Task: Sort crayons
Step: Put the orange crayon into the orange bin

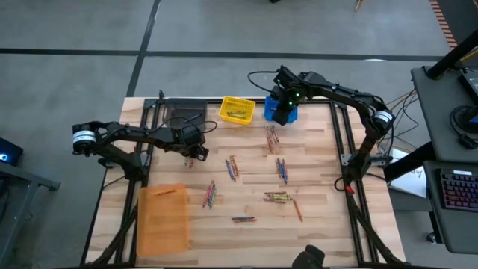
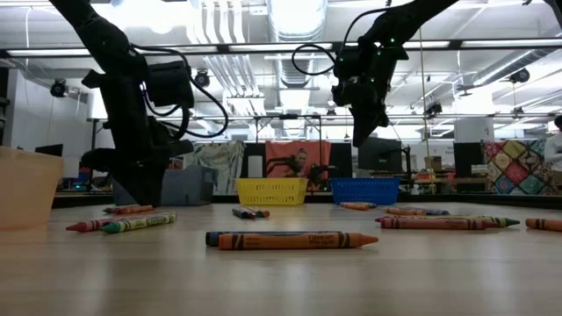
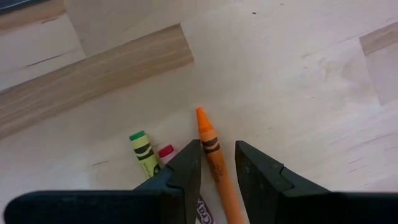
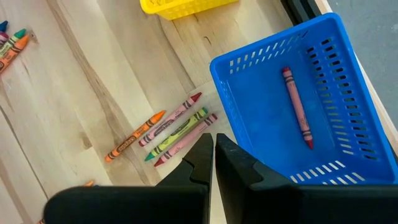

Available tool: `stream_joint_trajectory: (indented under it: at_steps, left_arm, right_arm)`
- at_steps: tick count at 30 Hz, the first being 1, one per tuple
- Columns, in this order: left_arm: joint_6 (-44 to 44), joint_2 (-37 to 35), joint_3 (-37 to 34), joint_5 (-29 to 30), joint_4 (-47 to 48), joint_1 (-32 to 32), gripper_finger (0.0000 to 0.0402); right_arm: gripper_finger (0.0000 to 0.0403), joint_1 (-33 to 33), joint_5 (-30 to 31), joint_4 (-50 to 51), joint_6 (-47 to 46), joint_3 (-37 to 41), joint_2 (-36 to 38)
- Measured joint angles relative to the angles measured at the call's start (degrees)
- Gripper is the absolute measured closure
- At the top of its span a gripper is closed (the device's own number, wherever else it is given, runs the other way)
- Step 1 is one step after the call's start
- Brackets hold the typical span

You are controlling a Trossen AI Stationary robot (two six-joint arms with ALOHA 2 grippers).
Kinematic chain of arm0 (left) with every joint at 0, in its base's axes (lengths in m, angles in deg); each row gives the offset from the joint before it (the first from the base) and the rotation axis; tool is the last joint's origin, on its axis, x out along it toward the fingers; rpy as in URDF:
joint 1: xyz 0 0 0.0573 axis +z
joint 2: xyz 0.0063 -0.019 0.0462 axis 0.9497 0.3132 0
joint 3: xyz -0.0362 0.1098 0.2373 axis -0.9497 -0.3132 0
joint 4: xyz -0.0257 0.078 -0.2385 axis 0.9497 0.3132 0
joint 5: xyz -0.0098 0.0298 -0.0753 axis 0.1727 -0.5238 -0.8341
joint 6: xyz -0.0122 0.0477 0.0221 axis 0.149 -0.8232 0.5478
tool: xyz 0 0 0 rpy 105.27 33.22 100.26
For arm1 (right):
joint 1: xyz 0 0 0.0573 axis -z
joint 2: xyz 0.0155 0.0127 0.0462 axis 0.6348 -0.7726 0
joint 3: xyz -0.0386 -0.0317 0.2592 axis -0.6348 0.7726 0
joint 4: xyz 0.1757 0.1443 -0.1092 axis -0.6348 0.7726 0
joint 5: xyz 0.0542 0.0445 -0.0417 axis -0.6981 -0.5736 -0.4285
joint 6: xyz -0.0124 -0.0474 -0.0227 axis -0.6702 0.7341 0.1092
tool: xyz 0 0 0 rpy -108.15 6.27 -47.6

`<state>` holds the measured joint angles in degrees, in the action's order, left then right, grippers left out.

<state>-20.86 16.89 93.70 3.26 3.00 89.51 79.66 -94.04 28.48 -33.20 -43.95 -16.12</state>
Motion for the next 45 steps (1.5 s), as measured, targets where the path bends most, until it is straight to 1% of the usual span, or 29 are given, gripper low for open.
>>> stream_joint_trajectory:
  at_steps: [15, 34, 37, 41, 45]
  left_arm:
    - [0.56, -0.15, -2.29, 0.26, -3.27, 0.00, 0.0321]
    - [0.15, -0.06, -2.37, 0.25, -3.80, -0.11, 0.0327]
    - [0.12, -0.06, -2.35, 0.28, -3.77, -0.11, 0.0344]
    - [0.12, -0.02, -2.37, 0.50, -3.77, -0.11, 0.0389]
    - [0.12, -0.04, -2.37, 0.45, -3.88, -0.11, 0.0394]
  right_arm:
    - [0.0394, 0.00, 0.02, -0.26, -0.01, 0.00, 0.00]
    - [0.0394, 0.00, 0.02, -0.66, 0.62, 0.00, 0.00]
    - [0.0394, 0.00, 0.02, -0.68, 0.64, 0.00, 0.00]
    - [0.0394, 0.00, 0.02, -0.68, 0.63, 0.00, 0.00]
    - [0.0394, 0.00, 0.02, -0.80, 0.63, 0.00, 0.00]
